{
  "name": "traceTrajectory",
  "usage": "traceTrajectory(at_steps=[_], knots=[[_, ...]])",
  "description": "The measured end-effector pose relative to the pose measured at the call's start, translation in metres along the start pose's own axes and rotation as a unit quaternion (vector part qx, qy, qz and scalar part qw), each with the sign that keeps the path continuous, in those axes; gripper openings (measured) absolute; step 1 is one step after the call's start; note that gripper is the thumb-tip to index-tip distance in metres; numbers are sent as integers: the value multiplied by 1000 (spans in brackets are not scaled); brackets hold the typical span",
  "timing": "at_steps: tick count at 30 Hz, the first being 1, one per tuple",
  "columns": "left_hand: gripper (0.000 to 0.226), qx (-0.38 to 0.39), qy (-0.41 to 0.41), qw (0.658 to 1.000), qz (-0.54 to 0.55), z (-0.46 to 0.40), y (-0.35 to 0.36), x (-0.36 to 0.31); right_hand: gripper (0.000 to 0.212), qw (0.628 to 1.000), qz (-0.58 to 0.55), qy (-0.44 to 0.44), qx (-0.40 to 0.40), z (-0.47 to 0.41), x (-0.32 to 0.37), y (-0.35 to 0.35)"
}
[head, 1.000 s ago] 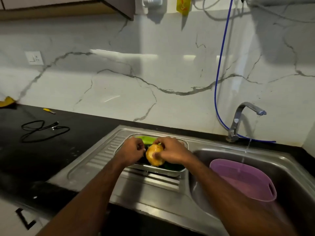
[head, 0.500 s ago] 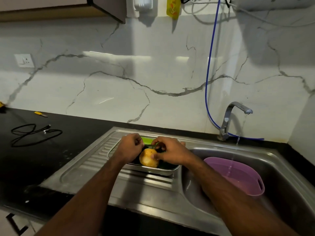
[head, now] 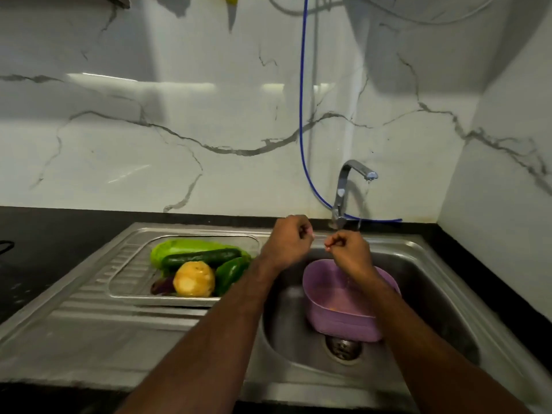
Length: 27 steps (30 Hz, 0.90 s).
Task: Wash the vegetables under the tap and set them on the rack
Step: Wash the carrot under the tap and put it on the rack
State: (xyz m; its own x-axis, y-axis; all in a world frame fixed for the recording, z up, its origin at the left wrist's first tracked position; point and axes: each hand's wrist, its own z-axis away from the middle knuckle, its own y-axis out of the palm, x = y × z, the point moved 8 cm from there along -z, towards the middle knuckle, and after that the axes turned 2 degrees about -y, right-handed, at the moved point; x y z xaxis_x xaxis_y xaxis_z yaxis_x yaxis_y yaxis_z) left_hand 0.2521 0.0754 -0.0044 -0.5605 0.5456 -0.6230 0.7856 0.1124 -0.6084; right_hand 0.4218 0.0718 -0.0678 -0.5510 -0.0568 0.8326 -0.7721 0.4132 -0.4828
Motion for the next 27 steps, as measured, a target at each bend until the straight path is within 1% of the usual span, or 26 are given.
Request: traceTrajectory(at_steps=[3, 5, 6, 7, 10, 12, 13, 15, 16, 18, 20, 22, 23, 25, 27], knots=[[12, 33, -32, 998, 31, 4, 54, 13, 31, 999, 9, 51, 2, -5, -48, -7], [12, 51, -75, 995, 50, 8, 89, 33, 27, 996, 24, 87, 4, -3, -82, -6], [12, 59, -99, 992, 58, 11, 102, 42, 24, 995, 35, 96, 13, -3, -97, -4], [11, 65, -120, 989, 61, 12, 116, 51, 22, 993, 49, 103, 38, -4, -111, 1], [9, 65, -163, 983, 61, 12, 146, 72, 15, 973, 85, 128, 170, -5, -139, 18], [10, 66, -182, 979, 63, 10, 162, 82, 12, 944, 144, 124, 270, -6, -152, 31], [10, 67, -190, 977, 63, 9, 168, 87, 14, 920, 178, 125, 325, -4, -160, 40], [11, 61, -201, 976, 60, 7, 176, 96, 30, 867, 251, 128, 410, 3, -174, 59], [12, 57, -204, 976, 57, 5, 178, 100, 38, 856, 264, 126, 426, 3, -183, 70], [14, 56, -207, 975, 56, 5, 183, 104, 52, 858, 263, 124, 423, 1, -193, 83], [16, 57, -209, 974, 59, 4, 187, 107, 60, 854, 270, 123, 428, 0, -197, 90], [20, 52, -211, 974, 59, 4, 187, 110, 76, 858, 277, 133, 412, -2, -198, 91], [19, 51, -214, 974, 57, 4, 187, 110, 83, 854, 291, 138, 410, -4, -201, 89], [15, 58, -219, 972, 56, 4, 189, 112, 86, 841, 307, 158, 415, -5, -209, 89], [16, 65, -216, 973, 58, 5, 190, 111, 78, 832, 310, 195, 417, -4, -215, 86]])
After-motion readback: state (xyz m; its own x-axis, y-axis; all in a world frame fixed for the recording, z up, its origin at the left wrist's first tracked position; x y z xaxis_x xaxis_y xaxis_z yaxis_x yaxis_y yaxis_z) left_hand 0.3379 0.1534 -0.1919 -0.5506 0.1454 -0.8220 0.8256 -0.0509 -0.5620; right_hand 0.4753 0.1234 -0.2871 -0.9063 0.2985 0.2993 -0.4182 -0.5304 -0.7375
